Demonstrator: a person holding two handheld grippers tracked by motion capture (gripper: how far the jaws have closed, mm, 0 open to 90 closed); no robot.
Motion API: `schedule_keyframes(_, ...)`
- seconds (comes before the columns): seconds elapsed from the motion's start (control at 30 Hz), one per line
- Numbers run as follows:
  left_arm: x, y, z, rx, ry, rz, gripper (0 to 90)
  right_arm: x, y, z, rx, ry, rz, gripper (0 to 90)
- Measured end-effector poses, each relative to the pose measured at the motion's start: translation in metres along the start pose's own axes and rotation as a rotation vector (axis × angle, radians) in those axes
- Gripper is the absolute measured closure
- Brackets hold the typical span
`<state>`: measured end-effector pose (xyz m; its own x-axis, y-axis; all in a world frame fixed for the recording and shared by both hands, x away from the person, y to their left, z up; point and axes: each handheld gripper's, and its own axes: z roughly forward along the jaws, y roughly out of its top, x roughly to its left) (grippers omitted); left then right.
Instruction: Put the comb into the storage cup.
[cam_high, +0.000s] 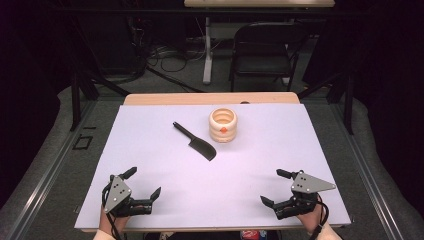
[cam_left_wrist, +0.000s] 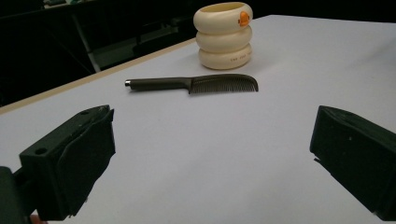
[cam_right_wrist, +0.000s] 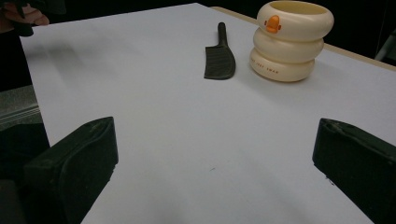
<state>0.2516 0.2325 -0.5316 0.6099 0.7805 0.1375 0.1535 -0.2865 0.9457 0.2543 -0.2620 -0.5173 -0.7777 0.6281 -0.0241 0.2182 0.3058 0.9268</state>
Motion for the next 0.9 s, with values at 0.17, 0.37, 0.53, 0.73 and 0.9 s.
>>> schedule_keyframes(0.17, 0.0, 0.003, 0.008, 0.002, -0.003, 0.001, 0.0, 0.0, 0.0, 0.0, 0.004, -0.002, 0.001, 0.0)
schedule_keyframes(0.37, 0.003, 0.007, 0.017, -0.01, -0.002, 0.013, 0.1, 0.0, -0.001, 0.002, 0.01, -0.001, 0.002, 0.0)
schedule_keyframes(0.53, 0.005, 0.011, 0.031, -0.009, -0.002, 0.016, 0.1, 0.0, -0.001, 0.002, 0.017, -0.002, 0.003, 0.0)
schedule_keyframes(0.73, 0.007, 0.015, 0.045, -0.008, -0.001, 0.024, 0.1, 0.0, -0.001, 0.002, 0.018, -0.004, 0.003, 0.0)
schedule_keyframes(0.9, 0.008, 0.017, 0.054, -0.009, 0.002, 0.031, 0.1, -0.001, -0.002, 0.004, 0.025, -0.004, 0.005, 0.0)
